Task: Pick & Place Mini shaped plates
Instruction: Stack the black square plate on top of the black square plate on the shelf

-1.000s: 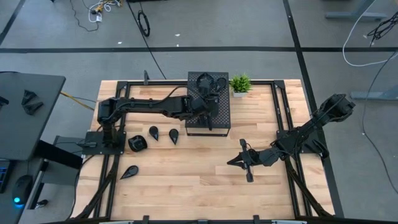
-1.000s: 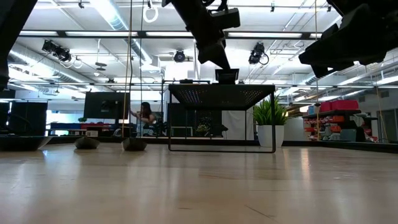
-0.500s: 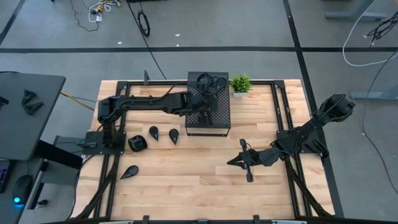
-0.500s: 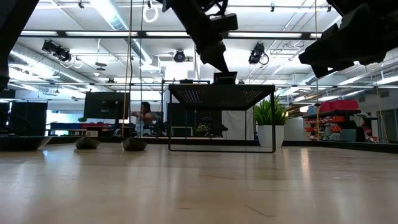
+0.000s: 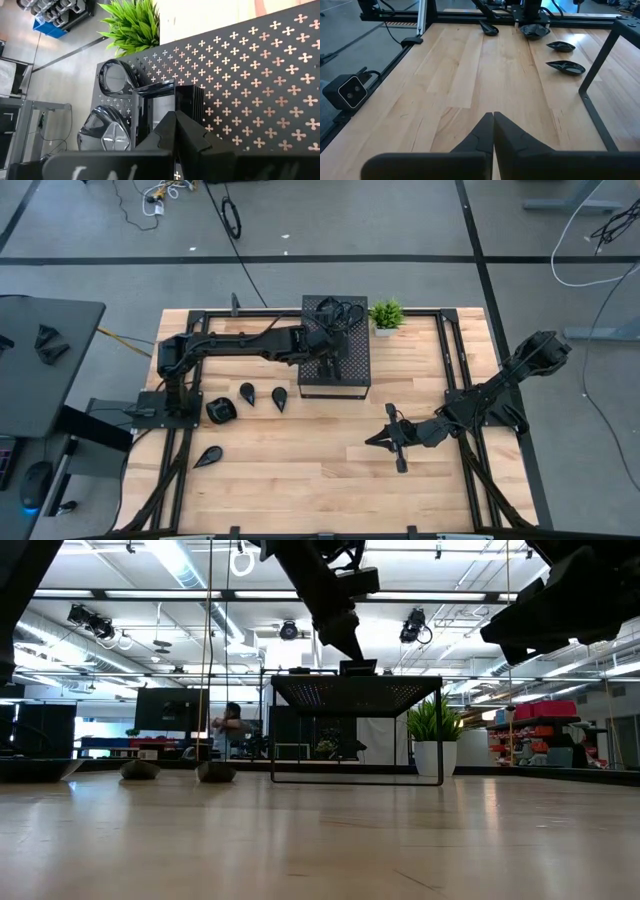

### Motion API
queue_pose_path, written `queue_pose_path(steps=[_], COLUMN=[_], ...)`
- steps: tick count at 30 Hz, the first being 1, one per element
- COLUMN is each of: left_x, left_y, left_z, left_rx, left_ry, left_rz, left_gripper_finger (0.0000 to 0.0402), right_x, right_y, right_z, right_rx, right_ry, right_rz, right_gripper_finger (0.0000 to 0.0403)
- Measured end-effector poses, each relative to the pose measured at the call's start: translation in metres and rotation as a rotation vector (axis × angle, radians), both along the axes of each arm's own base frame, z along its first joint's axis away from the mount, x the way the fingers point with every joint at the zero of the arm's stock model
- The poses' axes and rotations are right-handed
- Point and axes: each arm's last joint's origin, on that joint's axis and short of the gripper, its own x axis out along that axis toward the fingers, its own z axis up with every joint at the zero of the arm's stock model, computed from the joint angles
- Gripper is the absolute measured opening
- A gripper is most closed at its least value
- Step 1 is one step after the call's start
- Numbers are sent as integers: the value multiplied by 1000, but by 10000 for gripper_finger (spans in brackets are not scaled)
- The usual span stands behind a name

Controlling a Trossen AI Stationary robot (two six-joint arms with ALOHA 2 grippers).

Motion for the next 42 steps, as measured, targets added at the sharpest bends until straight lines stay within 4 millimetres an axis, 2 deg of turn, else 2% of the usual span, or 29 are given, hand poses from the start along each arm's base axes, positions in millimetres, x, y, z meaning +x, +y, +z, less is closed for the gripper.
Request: queue_pose_path(steps=[10, 20, 23, 26, 33, 38, 42], left_x=[1, 1, 1, 2, 0, 0, 0], left_y=[-2, -6, -9, -10, -1, 0, -5], left_z=[-1, 0, 0, -1, -1, -1, -1], left_rx=[-65, -17, -14, -34, -58, -58, 18], left_ry=[-14, -18, -15, -13, -12, -5, 27], left_rz=[-56, 10, -2, -25, -28, -32, -26], left_gripper_finger=[19, 114, 126, 110, 14, 11, 4], right_x=[0, 0, 0, 0, 0, 0, 0], right_y=[0, 0, 0, 0, 0, 0, 0], right_z=[0, 0, 0, 0, 0, 0, 0], right_rx=[0, 0, 0, 0, 0, 0, 0], right_ry=[0, 0, 0, 0, 0, 0, 0], right_rz=[0, 0, 0, 0, 0, 0, 0], right_gripper_finger=[13, 13, 13, 13, 13, 13, 13])
